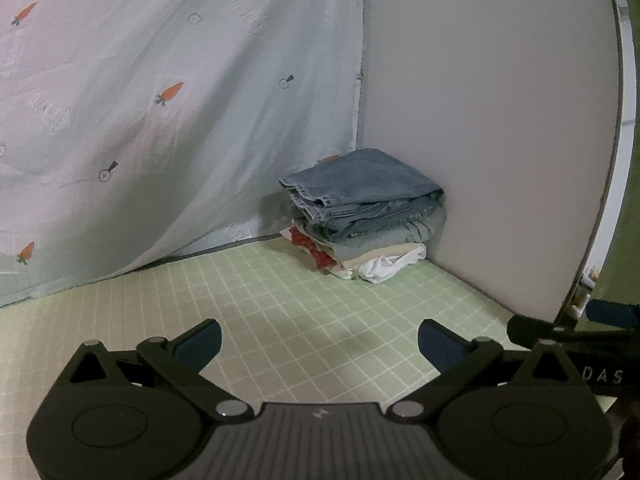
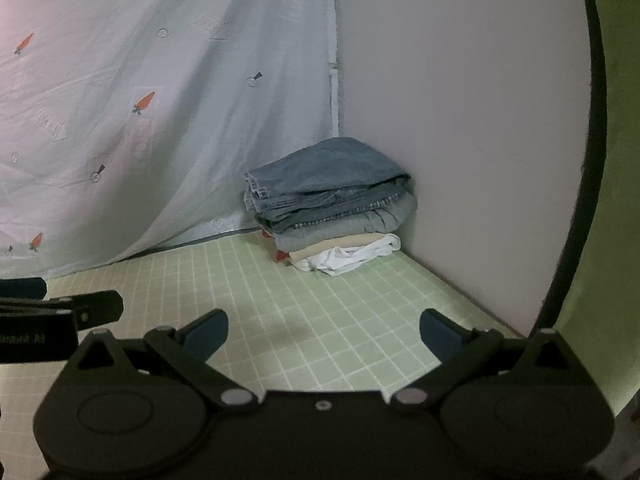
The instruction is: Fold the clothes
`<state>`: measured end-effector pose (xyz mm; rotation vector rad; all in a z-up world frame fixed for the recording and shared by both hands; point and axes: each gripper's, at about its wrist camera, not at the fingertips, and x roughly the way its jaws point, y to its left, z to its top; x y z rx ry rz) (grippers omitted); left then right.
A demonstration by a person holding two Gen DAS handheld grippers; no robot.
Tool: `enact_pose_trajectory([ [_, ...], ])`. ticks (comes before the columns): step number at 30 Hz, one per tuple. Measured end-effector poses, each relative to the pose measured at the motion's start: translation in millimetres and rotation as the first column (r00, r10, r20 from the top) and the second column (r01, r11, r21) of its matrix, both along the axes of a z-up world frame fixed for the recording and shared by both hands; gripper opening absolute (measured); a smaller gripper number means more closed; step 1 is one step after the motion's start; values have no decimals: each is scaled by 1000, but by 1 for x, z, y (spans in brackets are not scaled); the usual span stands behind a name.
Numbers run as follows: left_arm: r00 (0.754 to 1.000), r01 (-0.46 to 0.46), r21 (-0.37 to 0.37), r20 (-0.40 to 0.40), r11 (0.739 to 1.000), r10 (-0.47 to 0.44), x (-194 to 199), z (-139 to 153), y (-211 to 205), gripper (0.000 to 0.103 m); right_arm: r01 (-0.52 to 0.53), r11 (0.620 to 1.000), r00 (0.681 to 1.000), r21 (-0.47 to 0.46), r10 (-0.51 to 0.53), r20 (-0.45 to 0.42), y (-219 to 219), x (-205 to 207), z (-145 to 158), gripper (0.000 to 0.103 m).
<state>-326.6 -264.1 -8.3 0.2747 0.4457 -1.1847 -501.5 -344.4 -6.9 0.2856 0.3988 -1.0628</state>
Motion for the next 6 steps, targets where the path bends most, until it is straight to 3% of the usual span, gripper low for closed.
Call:
enact_pose_trajectory([
  [6,1000,12,-3,-10,1000,-12,2,2,-1,103,11,1000,1000,-3,-11,7,0,-1,0,103],
])
